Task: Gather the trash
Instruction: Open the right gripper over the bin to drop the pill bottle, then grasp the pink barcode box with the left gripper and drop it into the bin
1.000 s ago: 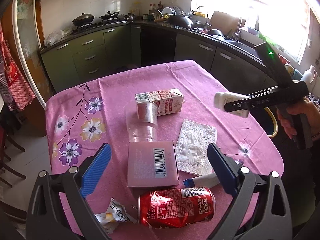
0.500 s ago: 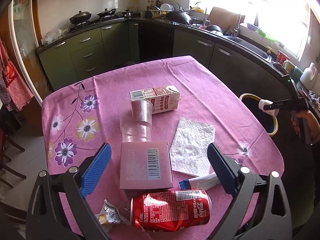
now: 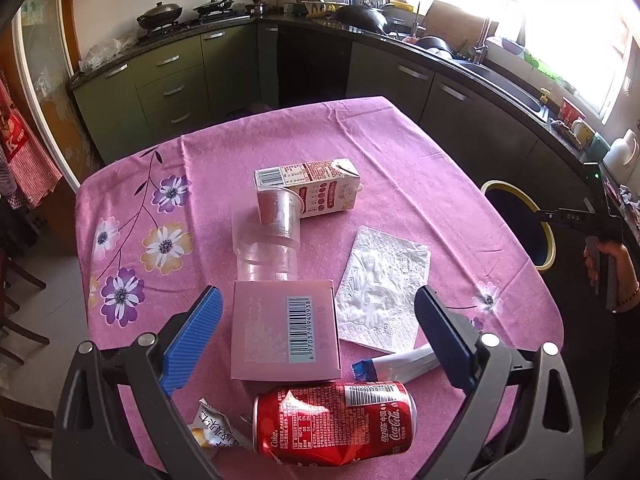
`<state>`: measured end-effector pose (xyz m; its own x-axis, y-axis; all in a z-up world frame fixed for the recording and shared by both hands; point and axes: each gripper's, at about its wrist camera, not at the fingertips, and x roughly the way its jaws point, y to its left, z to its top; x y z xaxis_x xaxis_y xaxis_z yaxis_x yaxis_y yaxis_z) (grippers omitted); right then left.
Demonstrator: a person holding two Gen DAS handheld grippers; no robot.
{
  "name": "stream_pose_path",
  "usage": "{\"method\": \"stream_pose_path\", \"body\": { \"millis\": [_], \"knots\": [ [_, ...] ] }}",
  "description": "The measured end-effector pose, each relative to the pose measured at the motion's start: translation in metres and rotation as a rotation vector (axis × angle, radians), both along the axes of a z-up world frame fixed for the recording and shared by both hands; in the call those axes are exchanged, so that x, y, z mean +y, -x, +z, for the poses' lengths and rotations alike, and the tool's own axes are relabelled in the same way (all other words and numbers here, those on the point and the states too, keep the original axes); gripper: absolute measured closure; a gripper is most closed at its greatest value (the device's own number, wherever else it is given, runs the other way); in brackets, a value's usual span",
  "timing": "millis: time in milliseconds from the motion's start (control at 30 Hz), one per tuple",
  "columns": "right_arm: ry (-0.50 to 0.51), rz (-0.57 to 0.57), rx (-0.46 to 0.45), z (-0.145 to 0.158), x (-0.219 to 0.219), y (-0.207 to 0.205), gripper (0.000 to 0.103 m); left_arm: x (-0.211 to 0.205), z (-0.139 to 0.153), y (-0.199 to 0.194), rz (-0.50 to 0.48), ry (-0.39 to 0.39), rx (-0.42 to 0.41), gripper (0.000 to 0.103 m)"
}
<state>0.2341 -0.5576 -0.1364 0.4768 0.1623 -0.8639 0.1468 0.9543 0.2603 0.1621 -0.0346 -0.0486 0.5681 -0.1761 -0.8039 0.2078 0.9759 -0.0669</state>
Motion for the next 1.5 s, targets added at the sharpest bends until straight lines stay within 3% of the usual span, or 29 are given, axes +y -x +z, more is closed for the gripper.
{"method": "stream_pose_path", "body": {
  "millis": [233,467,933,1167,1500],
  "knots": [
    [-0.011,0.081,-0.031,0.009,0.031,0.008,0.035,0.005,-0.016,-0.016,0.024,-0.003,0.085,0.011],
    [-0.023,0.124,-0.024,0.005,0.053,0.003,0.035,0.011,-0.045,-0.027,0.055,0.017,0.220,0.011],
    [-0.047,0.175,-0.003,-0.012,0.072,-0.006,0.035,0.011,-0.075,-0.036,0.088,-0.048,0.282,0.011],
    [-0.058,0.187,0.005,-0.015,0.075,-0.010,0.035,0.010,-0.082,-0.036,0.085,-0.078,0.302,0.029],
    [-0.062,0.194,-0.001,-0.012,0.080,-0.011,0.035,0.011,-0.068,-0.028,0.071,-0.043,0.281,0.030]
  ]
}}
